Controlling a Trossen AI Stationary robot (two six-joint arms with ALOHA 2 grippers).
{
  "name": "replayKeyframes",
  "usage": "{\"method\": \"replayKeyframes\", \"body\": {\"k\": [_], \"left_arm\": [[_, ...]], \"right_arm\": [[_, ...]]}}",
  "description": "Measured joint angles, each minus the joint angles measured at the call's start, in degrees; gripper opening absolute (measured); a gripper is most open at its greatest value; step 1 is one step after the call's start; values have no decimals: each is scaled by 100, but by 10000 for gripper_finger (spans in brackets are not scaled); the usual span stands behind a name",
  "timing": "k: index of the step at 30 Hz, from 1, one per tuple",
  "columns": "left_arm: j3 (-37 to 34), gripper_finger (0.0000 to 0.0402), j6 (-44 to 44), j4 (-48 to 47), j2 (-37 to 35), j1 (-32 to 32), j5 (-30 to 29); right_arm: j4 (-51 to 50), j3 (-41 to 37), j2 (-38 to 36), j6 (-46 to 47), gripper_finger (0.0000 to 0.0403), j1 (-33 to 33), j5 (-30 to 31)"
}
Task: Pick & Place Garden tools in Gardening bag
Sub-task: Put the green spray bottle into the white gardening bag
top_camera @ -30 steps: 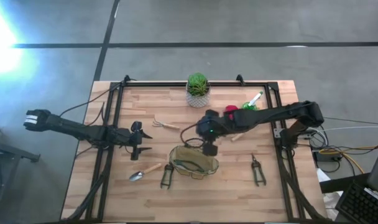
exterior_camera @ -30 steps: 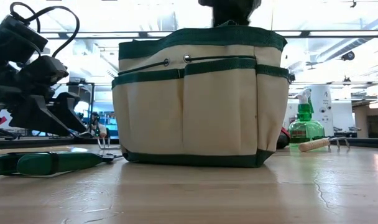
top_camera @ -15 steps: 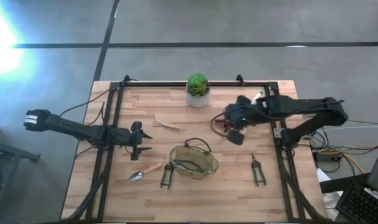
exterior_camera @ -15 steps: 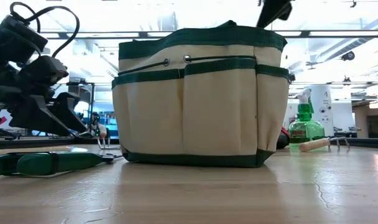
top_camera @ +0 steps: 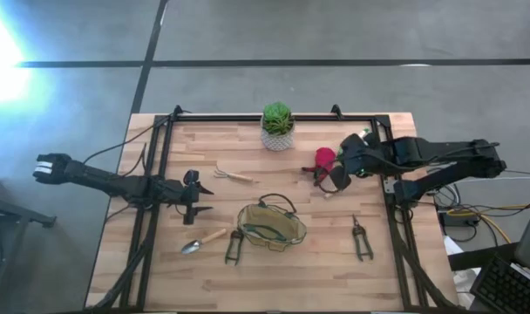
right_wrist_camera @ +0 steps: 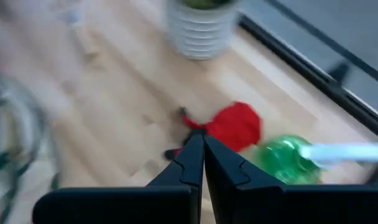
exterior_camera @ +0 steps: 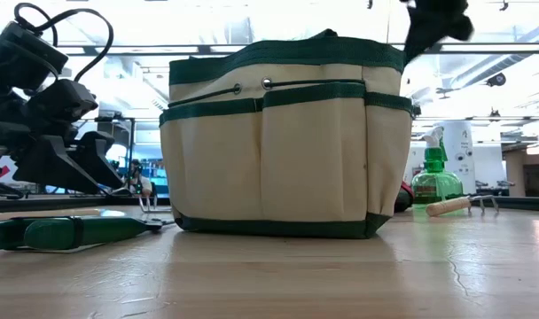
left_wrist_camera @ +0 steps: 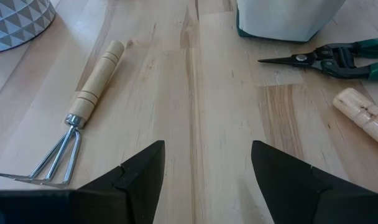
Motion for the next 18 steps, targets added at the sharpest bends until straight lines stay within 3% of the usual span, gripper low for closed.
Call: {"method": "replayKeyframes", "body": {"k": [5, 9, 18], "left_arm": [[0, 241, 0, 1, -1, 1, -1], [0, 241, 0, 2, 1, 1, -1], [0, 241, 1, 2, -1, 1, -1]], "right_arm": [[-3, -635, -165, 858, 8, -263, 425], [-2, -949, -242, 1307, 8, -738, 412], [-16, -883, -242, 1091, 9, -1566, -58]]}}
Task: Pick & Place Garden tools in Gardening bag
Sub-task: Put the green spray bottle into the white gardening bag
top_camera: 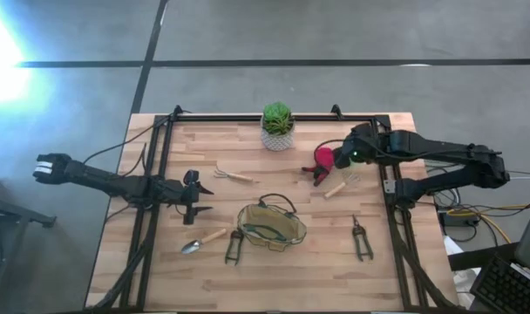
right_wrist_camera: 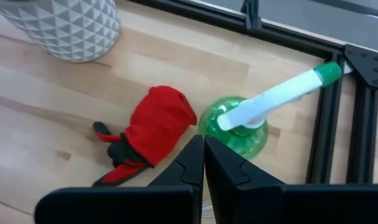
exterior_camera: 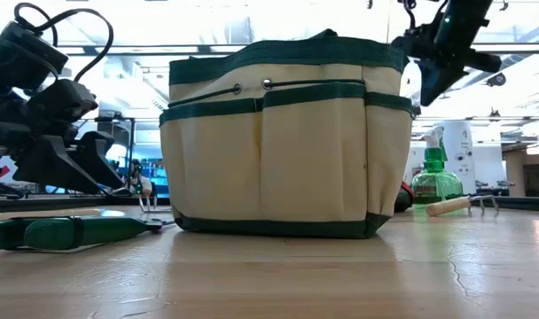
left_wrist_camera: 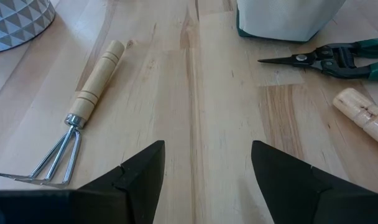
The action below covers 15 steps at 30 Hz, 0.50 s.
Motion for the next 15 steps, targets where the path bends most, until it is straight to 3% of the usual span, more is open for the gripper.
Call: {"method": "replayKeyframes", "body": {"k": [10, 15], "left_arm": [[0, 241, 0, 22, 0, 0, -15], [60, 241, 5, 97, 2, -2, -393]], "right_arm": [[-541, 594, 11, -90, 9, -72, 163], [-544, 567, 11, -74, 9, -159, 157]]}}
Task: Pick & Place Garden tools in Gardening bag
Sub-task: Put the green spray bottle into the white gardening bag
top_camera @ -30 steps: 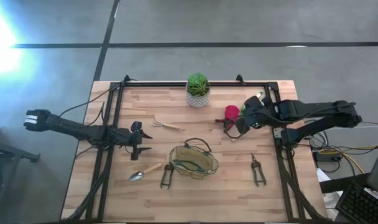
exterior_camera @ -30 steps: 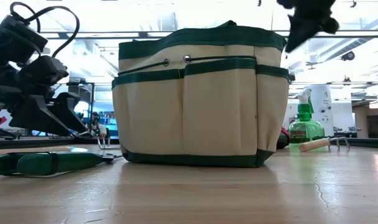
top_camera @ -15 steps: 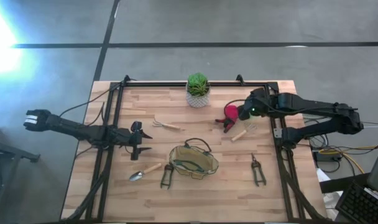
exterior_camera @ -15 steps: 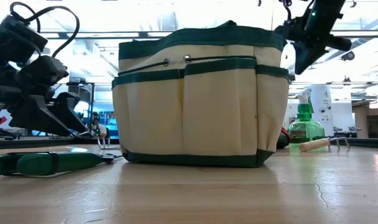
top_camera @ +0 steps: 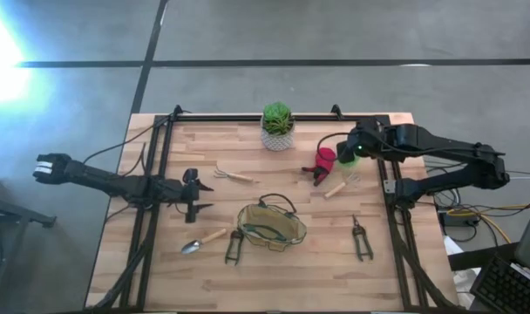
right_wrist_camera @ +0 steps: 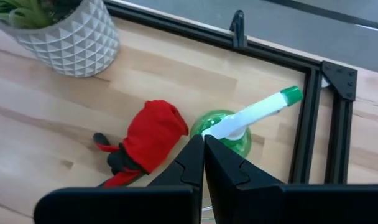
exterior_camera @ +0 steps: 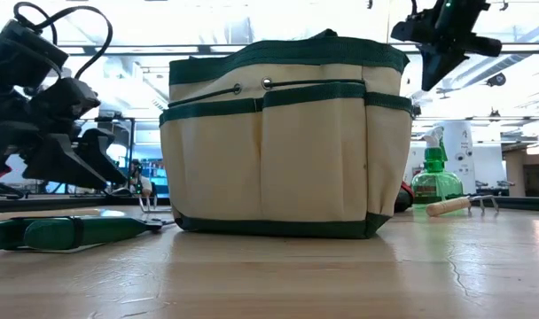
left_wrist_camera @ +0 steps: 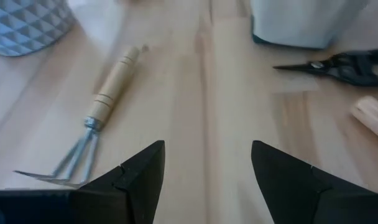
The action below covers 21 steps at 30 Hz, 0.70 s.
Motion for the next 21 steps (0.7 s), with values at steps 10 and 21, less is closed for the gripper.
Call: {"method": "replayKeyframes", "body": {"k": [10, 21], "left_arm": [[416, 241, 1, 36, -2, 2, -1510], [471, 241, -3, 34, -2, 2, -1780]], "right_arm": [[-1, -116, 2, 1241, 98, -459, 24], [50, -147, 365, 2829, 209, -1033, -375]]}}
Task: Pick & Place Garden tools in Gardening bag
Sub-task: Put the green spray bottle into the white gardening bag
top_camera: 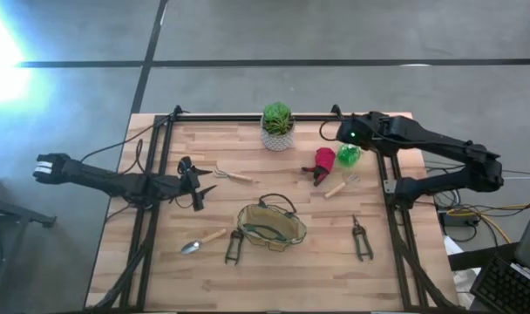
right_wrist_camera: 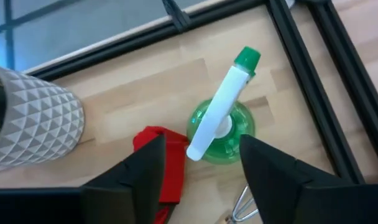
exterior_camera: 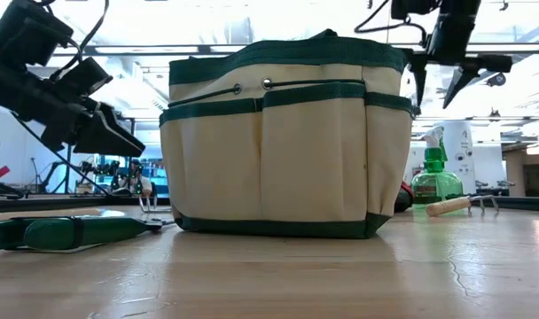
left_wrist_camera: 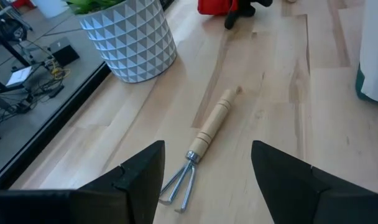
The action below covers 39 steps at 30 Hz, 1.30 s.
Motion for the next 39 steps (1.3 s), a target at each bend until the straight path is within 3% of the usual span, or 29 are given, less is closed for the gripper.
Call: {"method": "replayKeyframes", "body": {"k": [7, 13, 31, 39], "left_arm": [[0, 241, -2, 0, 0, 0, -2], [0, 241, 0, 0, 0, 0, -9], [7, 241, 13, 0, 2, 0, -15], [7, 241, 13, 0, 2, 0, -20]], "right_arm": [[15, 15, 346, 1, 252, -592, -663], [181, -23, 505, -155, 249, -1046, -1166], [373, -25, 791, -696, 228, -1980, -1317], [368, -25, 791, -774, 228, -2064, -1319]]}}
